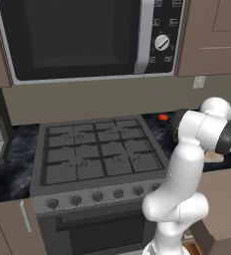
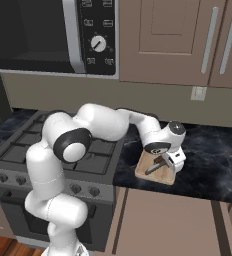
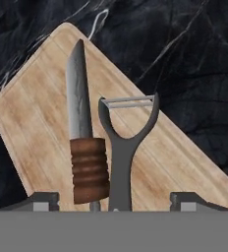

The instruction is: Open the drawer on the right and place the cutting tools on the cutting board.

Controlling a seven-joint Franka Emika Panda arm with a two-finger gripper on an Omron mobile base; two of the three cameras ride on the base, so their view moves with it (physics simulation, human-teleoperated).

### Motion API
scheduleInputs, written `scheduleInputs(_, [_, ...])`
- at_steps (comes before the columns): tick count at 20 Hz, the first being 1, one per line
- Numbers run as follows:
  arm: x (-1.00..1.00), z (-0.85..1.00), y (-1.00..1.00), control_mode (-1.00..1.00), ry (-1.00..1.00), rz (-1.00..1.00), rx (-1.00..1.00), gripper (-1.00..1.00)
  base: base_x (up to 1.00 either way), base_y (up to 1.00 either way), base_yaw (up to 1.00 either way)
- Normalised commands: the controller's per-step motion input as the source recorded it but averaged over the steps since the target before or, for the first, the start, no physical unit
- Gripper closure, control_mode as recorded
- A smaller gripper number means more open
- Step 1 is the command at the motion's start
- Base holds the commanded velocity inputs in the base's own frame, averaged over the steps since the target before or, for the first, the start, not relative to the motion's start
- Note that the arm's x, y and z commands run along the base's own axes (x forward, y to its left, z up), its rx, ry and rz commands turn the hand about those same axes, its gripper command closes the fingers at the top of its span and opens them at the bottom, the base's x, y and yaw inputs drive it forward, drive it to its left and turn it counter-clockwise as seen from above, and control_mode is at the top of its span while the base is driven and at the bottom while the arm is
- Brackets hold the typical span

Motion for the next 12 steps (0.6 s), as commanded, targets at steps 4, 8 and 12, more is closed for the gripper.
scheduleInputs(4, [-0.4,0.26,0.11,-1.0,-0.07,0.0,0.0,-1.0,0.0,0.0,0.0])
scheduleInputs(8, [-1.0,0.68,0.8,-1.0,-0.16,0.01,-0.05,-1.0,0.0,0.0,0.0])
scheduleInputs(12, [-1.0,0.61,1.0,-1.0,-0.12,0.02,-0.11,-1.0,0.0,0.0,0.0])
